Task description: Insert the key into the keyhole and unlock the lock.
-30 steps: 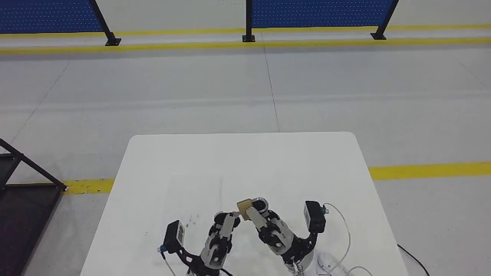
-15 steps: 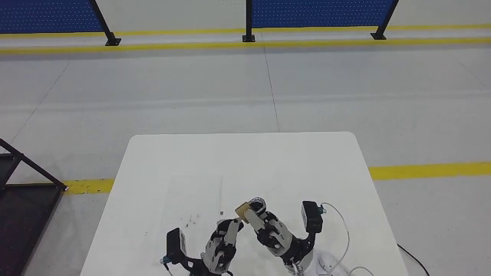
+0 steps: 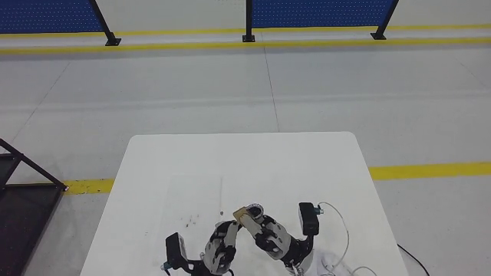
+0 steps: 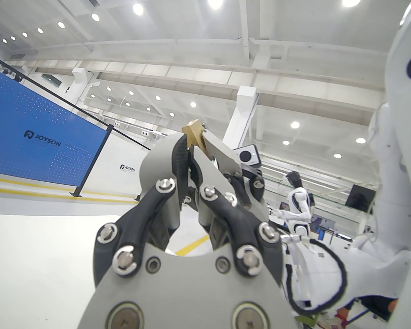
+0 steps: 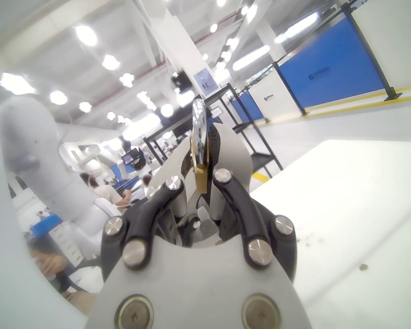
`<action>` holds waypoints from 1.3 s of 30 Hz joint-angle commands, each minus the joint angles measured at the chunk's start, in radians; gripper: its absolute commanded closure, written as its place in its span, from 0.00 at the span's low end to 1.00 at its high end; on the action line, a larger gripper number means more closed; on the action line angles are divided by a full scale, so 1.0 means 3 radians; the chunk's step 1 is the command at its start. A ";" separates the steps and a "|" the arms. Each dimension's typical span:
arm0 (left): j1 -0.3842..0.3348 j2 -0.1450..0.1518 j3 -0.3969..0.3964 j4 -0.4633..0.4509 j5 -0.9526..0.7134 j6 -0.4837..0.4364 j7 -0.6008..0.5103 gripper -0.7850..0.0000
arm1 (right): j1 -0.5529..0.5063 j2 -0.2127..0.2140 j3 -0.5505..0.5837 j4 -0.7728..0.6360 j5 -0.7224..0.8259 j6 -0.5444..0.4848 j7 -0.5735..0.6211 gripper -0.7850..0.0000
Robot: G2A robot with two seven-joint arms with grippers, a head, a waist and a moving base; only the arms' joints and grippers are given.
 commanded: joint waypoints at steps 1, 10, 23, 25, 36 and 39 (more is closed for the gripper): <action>0.0001 0.0023 0.0019 -0.0029 -0.0077 -0.0056 -0.0057 1.00 | -0.0006 0.0003 0.0004 -0.0002 -0.0071 0.0005 -0.0010 1.00; -0.0012 0.0094 0.0092 -0.0096 -0.0171 -0.0073 -0.0074 0.89 | -0.0028 0.0003 0.0012 -0.0004 -0.0131 0.0047 -0.0165 1.00; -0.0029 0.0205 0.0185 -0.0182 -0.0339 -0.0136 -0.0137 0.68 | -0.0040 0.0004 0.0021 -0.0005 -0.0076 0.0103 -0.0265 1.00; -0.0036 0.0219 0.0203 -0.0189 -0.0395 -0.0177 -0.0178 0.70 | -0.0039 0.0004 0.0025 -0.0005 -0.0056 0.0109 -0.0271 1.00; -0.0080 0.0267 0.0258 -0.0186 -0.0489 -0.0239 -0.0240 0.77 | -0.0040 0.0011 0.0030 -0.0011 -0.0017 0.0109 -0.0230 1.00; -0.0092 0.0276 0.0274 -0.0180 -0.0483 -0.0241 -0.0242 0.85 | -0.0041 0.0013 0.0025 -0.0015 -0.0017 0.0105 -0.0209 1.00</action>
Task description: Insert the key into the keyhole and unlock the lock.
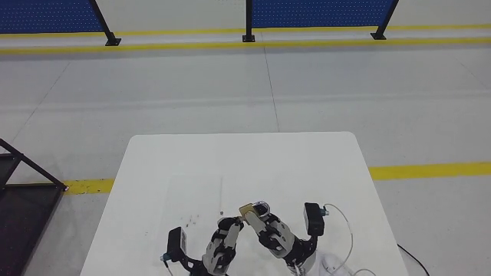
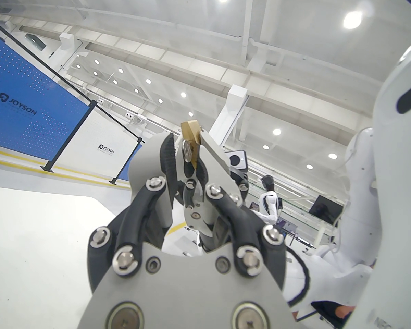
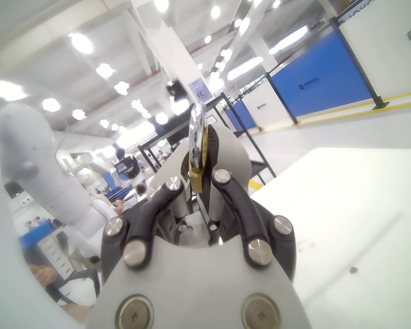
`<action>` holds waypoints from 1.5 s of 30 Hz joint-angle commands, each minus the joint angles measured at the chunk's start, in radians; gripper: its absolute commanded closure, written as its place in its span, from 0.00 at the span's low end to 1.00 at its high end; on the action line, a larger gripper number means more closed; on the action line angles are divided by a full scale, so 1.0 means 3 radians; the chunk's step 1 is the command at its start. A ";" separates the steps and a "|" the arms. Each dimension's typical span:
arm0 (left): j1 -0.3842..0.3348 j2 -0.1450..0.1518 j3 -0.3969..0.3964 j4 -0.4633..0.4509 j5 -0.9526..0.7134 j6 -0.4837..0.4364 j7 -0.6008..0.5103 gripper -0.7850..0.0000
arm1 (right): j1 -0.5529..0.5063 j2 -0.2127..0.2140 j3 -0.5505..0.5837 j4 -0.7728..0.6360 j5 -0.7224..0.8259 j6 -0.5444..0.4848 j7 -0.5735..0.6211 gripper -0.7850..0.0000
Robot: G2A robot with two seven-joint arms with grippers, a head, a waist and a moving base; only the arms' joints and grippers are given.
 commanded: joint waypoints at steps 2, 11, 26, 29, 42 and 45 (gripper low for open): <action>-0.0010 0.0009 0.0016 0.0001 -0.0003 0.0005 0.0005 0.87 | 0.0001 0.0002 -0.0006 -0.0002 -0.0002 -0.0005 0.0026 1.00; -0.0040 0.0034 0.0052 0.0009 0.0011 0.0031 0.0031 1.00 | 0.0006 0.0010 -0.0010 -0.0006 0.0003 0.0007 0.0101 1.00; -0.0164 0.0034 0.0093 0.0310 0.0635 0.0682 0.0682 1.00 | -0.0001 0.0025 -0.0010 -0.0034 0.0047 0.0075 0.0219 1.00; -0.0191 0.0020 0.0090 0.0410 0.0731 0.0819 0.0814 1.00 | -0.0001 0.0029 -0.0013 -0.0039 0.0044 0.0107 0.0273 1.00; -0.0195 0.0000 0.0211 0.0333 0.0334 0.0571 0.0571 0.50 | -0.0012 0.0035 0.0023 -0.0063 -0.0033 0.0126 0.0134 1.00; -0.0163 0.0052 0.0208 0.0187 0.0033 0.0240 0.0240 0.38 | -0.0012 0.0037 0.0039 -0.0058 -0.0080 0.0145 0.0101 1.00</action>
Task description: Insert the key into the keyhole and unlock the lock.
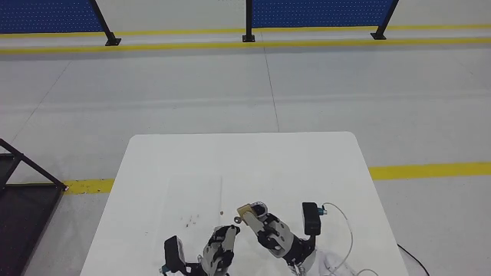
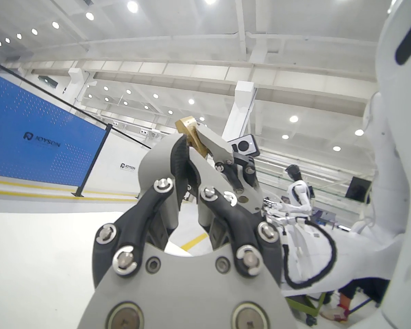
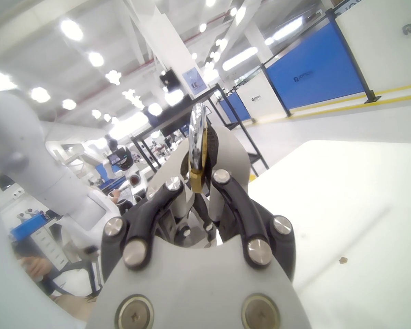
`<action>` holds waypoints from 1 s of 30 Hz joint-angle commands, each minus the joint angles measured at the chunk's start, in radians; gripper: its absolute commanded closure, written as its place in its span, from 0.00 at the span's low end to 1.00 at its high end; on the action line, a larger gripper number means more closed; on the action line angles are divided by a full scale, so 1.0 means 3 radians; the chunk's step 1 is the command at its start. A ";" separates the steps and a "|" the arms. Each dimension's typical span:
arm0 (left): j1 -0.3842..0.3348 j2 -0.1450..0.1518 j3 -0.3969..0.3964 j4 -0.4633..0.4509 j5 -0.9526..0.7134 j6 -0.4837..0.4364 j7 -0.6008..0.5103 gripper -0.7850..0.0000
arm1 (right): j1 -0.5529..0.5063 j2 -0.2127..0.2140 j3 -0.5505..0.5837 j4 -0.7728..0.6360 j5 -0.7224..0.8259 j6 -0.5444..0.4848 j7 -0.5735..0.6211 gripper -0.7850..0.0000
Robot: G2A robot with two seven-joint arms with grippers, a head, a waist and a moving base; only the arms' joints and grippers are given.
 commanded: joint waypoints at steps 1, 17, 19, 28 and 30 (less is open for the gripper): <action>0.0032 0.0053 -0.0037 -0.0105 -0.0225 -0.0283 -0.0283 0.33 | 0.0003 0.0001 0.0006 0.0004 -0.0028 -0.0003 -0.0017 1.00; 0.0394 0.0369 -0.0756 -0.0406 -0.0948 -0.1674 -0.1675 0.56 | -0.0006 0.0033 0.0058 -0.0006 0.0072 -0.0132 0.0100 1.00; 0.0410 0.0374 -0.0767 -0.0426 -0.0963 -0.1712 -0.1713 0.60 | -0.0006 0.0036 0.0061 -0.0011 0.0094 -0.0135 0.0128 1.00; 0.0336 0.0389 -0.0650 -0.0395 -0.0956 -0.1712 -0.1738 0.62 | -0.0005 0.0043 0.0035 -0.0025 0.0122 -0.0116 0.0219 1.00; 0.0314 0.0388 -0.0631 -0.0382 -0.0972 -0.1712 -0.1741 0.63 | -0.0002 0.0044 0.0027 -0.0027 0.0121 -0.0117 0.0236 1.00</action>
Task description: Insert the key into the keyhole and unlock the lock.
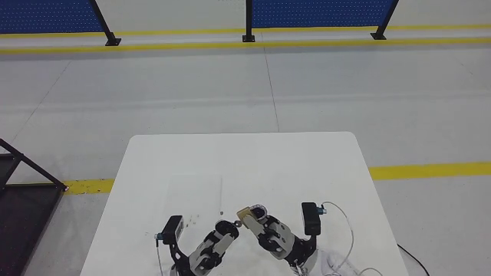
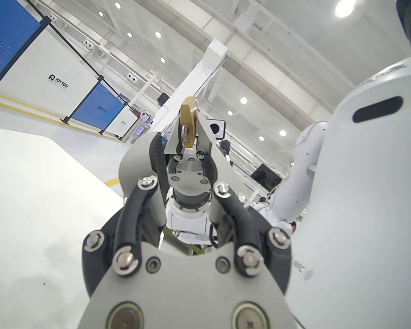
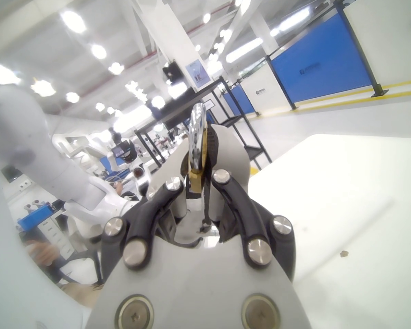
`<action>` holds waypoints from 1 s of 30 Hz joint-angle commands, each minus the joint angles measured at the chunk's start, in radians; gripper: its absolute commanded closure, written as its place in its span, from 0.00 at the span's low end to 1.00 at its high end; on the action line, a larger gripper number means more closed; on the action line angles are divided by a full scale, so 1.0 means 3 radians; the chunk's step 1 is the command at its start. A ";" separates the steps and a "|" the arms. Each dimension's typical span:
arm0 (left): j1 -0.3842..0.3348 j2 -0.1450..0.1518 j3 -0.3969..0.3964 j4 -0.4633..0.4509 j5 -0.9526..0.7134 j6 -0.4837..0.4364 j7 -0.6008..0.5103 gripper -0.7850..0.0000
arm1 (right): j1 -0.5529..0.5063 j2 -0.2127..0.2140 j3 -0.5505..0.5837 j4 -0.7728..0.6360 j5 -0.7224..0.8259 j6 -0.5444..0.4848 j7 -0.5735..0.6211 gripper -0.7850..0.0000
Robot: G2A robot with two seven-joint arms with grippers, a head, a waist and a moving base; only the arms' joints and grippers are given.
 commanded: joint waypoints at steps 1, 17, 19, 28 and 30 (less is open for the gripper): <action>-0.0022 -0.0002 0.0018 0.0012 -0.0013 0.0000 -0.0001 0.64 | 0.0004 0.0001 -0.0007 0.0000 -0.0004 -0.0001 0.0020 1.00; -0.0048 -0.0011 0.0038 0.0024 0.0017 0.0000 0.0012 0.79 | 0.0011 0.0016 -0.0034 -0.0013 -0.0012 0.0036 0.0122 1.00; -0.0045 -0.0014 0.0037 0.0028 0.0020 0.0000 0.0006 0.82 | 0.0012 0.0018 -0.0037 -0.0012 -0.0008 0.0041 0.0136 1.00; -0.0021 -0.0030 -0.0013 0.0015 0.0072 0.0025 -0.0039 1.00 | 0.0015 0.0028 -0.0049 -0.0021 -0.0014 0.0067 0.0190 1.00; -0.0002 -0.0037 -0.0039 -0.0002 0.0117 0.0091 -0.0026 1.00 | 0.0013 0.0031 -0.0049 -0.0027 -0.0023 0.0074 0.0202 1.00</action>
